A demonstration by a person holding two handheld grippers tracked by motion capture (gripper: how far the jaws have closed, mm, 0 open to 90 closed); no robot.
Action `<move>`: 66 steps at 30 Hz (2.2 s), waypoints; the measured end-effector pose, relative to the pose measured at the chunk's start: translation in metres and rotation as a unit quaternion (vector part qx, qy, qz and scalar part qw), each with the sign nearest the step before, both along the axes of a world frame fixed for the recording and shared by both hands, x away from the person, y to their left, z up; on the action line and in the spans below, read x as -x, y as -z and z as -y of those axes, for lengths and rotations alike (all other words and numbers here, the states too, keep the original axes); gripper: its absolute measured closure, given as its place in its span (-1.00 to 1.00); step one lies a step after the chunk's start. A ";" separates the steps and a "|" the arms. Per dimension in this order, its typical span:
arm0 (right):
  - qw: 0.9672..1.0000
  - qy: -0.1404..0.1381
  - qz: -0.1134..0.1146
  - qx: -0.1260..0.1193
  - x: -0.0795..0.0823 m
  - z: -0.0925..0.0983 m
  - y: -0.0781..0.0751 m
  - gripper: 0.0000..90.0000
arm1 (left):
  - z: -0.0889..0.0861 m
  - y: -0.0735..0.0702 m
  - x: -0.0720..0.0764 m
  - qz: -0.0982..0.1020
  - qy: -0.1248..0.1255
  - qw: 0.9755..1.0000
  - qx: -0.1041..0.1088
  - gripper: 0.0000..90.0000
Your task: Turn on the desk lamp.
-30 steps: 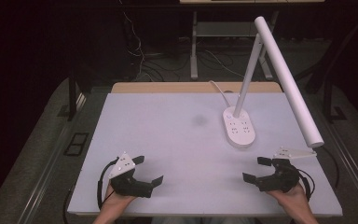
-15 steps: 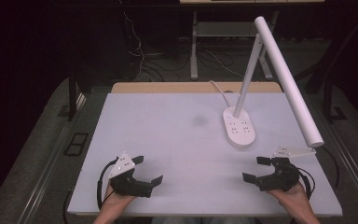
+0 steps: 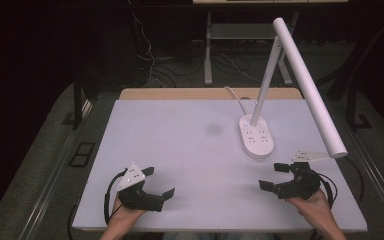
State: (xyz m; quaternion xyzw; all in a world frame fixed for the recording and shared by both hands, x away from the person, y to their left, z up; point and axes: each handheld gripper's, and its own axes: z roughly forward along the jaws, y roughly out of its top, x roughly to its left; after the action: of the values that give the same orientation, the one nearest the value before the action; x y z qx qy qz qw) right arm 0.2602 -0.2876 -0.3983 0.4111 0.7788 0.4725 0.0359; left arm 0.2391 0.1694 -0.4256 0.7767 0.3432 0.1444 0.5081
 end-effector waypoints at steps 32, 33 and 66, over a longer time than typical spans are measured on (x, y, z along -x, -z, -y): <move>1.000 0.009 0.011 0.014 -0.046 0.011 -0.037 -0.99 | -0.001 0.001 0.000 -0.002 -0.003 1.000 -0.002 -1.00; 1.000 0.009 0.011 0.016 -0.048 0.011 -0.038 -0.99 | -0.001 0.001 0.000 -0.003 -0.003 1.000 -0.002 -1.00; 0.999 0.019 0.004 0.038 -0.112 0.018 -0.039 -0.99 | -0.003 0.000 0.000 -0.002 -0.004 1.000 -0.002 -1.00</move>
State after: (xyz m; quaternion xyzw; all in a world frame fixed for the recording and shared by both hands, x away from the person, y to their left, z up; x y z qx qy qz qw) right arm 0.3725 -0.3051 -0.3592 0.4222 0.7882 0.4431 0.0640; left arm 0.2392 0.1724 -0.4258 0.7766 0.3472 0.1455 0.5052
